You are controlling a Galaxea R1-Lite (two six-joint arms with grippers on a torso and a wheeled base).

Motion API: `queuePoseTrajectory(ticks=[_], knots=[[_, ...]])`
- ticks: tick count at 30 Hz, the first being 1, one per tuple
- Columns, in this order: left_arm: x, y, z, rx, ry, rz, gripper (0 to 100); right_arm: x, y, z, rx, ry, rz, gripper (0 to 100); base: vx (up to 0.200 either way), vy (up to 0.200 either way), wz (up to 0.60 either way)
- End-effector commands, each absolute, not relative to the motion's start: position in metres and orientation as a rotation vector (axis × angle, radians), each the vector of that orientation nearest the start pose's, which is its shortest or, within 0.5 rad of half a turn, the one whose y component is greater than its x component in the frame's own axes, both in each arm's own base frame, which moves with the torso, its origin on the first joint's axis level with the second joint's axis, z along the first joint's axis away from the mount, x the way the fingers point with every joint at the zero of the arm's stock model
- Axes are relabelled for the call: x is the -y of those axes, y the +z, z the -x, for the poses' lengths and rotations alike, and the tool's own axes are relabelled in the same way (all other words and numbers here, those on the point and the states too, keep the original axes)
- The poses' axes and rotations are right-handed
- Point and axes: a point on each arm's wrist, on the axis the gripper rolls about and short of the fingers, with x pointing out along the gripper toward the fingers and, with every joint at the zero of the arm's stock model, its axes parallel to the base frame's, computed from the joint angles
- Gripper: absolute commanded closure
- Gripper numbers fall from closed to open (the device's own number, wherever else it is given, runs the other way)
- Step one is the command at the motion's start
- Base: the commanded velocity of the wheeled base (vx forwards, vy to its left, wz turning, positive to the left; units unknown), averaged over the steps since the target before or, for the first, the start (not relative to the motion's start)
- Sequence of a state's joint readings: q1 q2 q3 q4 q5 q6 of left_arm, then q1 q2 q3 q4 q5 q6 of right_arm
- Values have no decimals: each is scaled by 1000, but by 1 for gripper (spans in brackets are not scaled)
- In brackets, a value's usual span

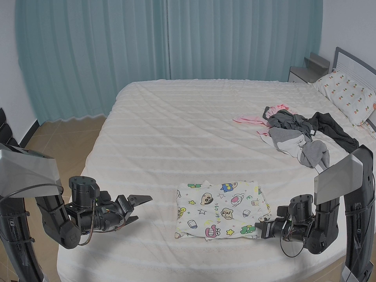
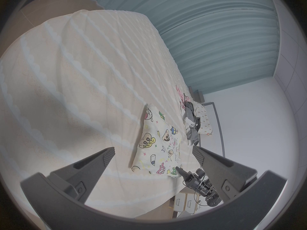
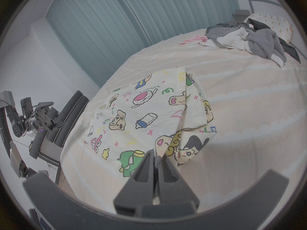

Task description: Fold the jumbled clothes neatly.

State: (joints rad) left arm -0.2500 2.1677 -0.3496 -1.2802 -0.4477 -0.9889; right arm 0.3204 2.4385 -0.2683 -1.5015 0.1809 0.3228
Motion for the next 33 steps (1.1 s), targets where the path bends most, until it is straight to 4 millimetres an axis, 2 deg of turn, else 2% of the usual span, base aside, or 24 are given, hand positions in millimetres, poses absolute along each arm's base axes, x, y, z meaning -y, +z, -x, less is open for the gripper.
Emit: queuePoseTrajectory(ticks=[1,3,13,14,21,24,28,32,33], knots=[[80,9,-274,-840,-355,978,0,-87,-54,-258,-736,365,-253,100,0,0,0],[80,9,-275,-839,-356,978,0,-86,-49,-259,-719,362,-253,100,0,0,0],[81,8,-274,-843,-357,974,0,-87,-53,-257,-750,362,-243,100,0,0,0],[81,7,-274,-841,-350,975,0,-87,-54,-257,-752,363,-238,0,0,0,0],[88,1,-275,-832,-323,937,0,-84,-50,-258,-726,361,-238,0,0,0,0],[92,-6,-275,-813,-335,866,0,-81,-47,-262,-688,352,-248,0,0,0,0],[95,-10,-289,-730,-343,788,0,-74,-39,-267,-637,334,-261,0,0,0,0],[100,-25,-315,-664,-339,685,0,-66,-37,-272,-614,307,-273,0,0,0,0],[100,-26,-317,-663,-341,681,0,-65,-36,-273,-609,305,-274,0,0,0,0]])
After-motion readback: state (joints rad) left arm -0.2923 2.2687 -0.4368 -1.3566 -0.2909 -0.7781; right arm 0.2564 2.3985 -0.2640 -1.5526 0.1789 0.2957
